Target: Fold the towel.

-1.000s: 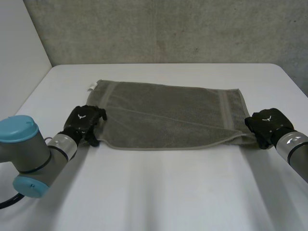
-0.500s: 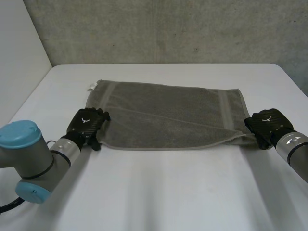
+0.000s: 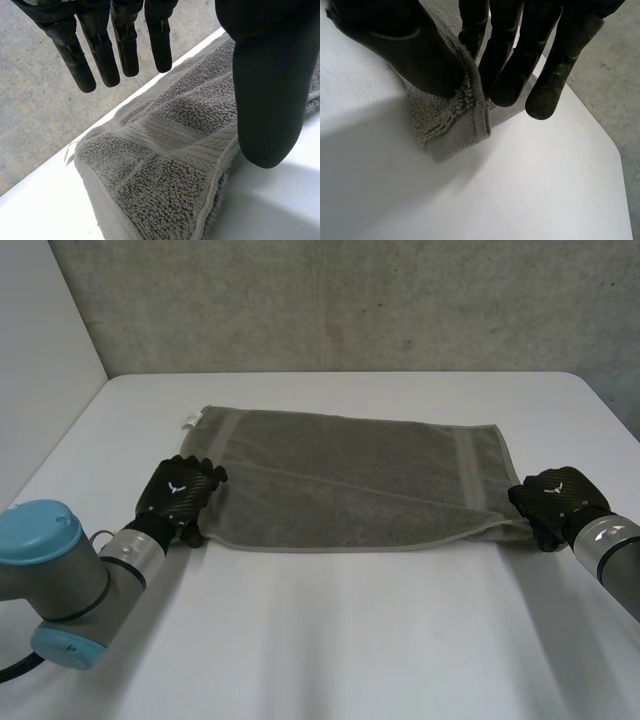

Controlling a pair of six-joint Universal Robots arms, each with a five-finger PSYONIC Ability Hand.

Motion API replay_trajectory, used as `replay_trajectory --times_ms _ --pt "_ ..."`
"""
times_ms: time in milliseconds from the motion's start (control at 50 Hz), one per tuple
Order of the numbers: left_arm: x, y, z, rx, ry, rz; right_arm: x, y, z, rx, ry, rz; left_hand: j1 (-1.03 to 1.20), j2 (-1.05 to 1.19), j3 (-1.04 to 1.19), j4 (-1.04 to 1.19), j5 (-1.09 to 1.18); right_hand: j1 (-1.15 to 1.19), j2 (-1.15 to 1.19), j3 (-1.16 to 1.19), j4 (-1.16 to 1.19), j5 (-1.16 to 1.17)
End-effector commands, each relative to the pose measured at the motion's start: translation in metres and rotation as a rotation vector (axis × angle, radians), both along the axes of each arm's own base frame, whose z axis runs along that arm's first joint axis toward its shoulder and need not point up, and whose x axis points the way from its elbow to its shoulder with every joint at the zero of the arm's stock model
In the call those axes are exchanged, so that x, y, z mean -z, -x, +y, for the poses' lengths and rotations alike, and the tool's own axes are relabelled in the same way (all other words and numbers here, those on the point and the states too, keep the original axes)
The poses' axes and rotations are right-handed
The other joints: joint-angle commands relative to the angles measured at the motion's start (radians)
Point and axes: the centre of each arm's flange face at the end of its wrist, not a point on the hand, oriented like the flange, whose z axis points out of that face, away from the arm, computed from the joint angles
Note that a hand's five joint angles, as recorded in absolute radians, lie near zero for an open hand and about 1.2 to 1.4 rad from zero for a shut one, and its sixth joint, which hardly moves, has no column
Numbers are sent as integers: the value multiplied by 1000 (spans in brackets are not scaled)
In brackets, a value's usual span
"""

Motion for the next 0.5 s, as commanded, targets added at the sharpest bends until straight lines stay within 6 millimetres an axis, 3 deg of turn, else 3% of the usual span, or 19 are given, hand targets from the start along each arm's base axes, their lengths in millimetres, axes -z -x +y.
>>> replay_trajectory --times_ms 20,500 --pt "2 0 1 0 -2 -2 0 0 0 0 -1 1 52 55 56 56 77 55 52 51 54 41" --pt "8 -2 7 -4 -33 -12 0 0 1 1 -2 1 70 73 73 74 95 55 52 51 54 41"
